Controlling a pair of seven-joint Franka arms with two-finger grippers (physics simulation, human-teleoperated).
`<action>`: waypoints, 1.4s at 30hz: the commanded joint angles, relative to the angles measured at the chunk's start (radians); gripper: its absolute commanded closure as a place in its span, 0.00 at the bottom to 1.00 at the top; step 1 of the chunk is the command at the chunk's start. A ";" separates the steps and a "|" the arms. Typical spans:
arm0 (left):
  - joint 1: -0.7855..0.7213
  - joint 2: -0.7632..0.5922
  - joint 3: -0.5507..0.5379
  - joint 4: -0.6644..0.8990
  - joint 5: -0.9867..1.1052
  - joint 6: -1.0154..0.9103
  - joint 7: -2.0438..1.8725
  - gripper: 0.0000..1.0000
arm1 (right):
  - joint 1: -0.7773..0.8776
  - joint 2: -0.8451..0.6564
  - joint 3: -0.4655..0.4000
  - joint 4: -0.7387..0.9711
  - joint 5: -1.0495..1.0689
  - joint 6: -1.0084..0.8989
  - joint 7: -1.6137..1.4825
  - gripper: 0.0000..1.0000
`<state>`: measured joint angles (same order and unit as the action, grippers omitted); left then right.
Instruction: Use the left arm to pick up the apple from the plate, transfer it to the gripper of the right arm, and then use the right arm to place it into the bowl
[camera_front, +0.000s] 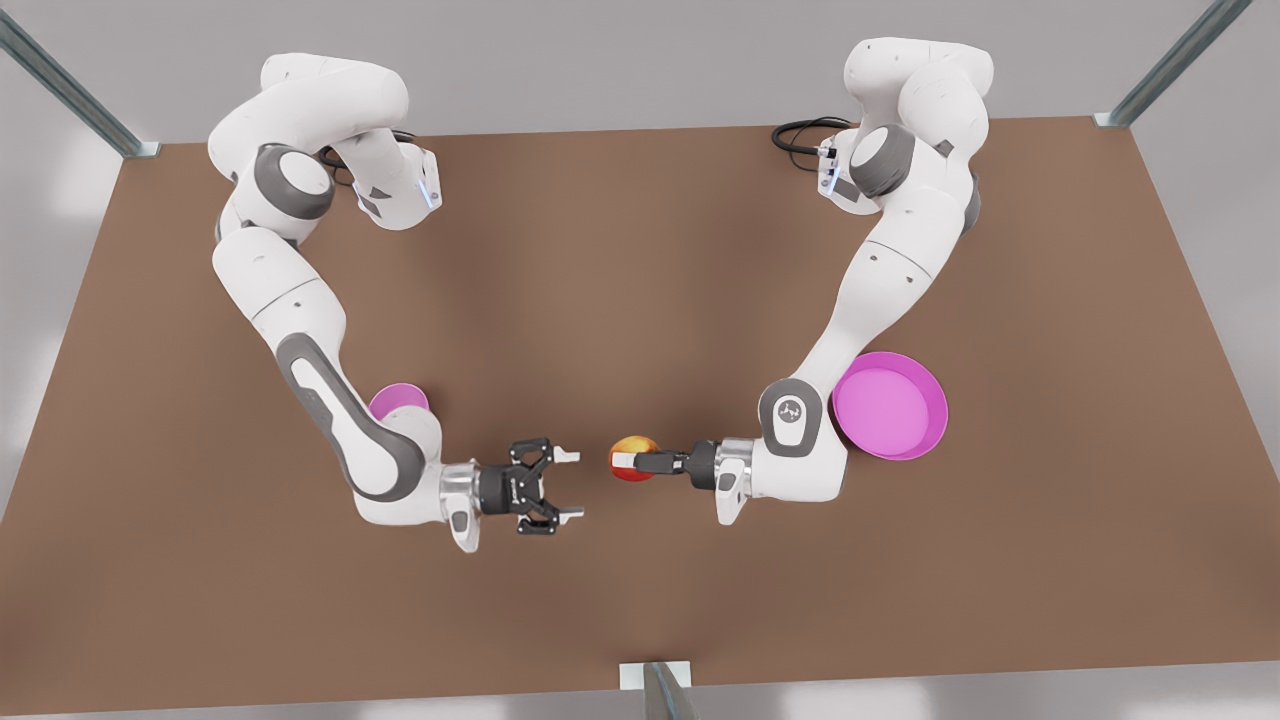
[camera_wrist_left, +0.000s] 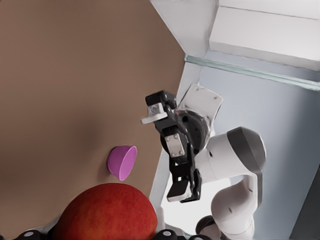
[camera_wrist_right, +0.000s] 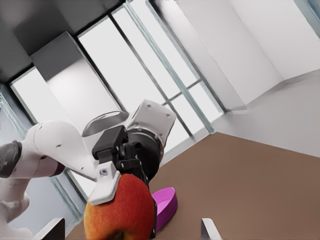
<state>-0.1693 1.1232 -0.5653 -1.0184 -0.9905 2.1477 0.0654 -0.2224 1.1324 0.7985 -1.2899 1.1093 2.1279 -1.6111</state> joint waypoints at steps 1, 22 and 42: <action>-0.003 -0.002 -0.001 0.001 -0.019 0.001 0.057 0.28 | -0.002 -0.003 0.002 -0.011 0.035 0.001 -0.386 0.00; -0.016 0.000 -0.001 0.003 -0.020 0.060 0.051 0.28 | 0.084 -0.002 0.014 -0.040 0.104 0.145 -0.471 0.00; -0.019 0.001 -0.001 0.003 -0.020 0.064 0.050 0.27 | 0.144 0.003 0.016 -0.014 0.109 0.182 -0.469 0.00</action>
<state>-0.1887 1.1261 -0.5653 -1.0159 -1.0046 2.2132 0.0944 -0.0790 1.1359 0.8142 -1.3049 1.2185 2.3034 -2.0338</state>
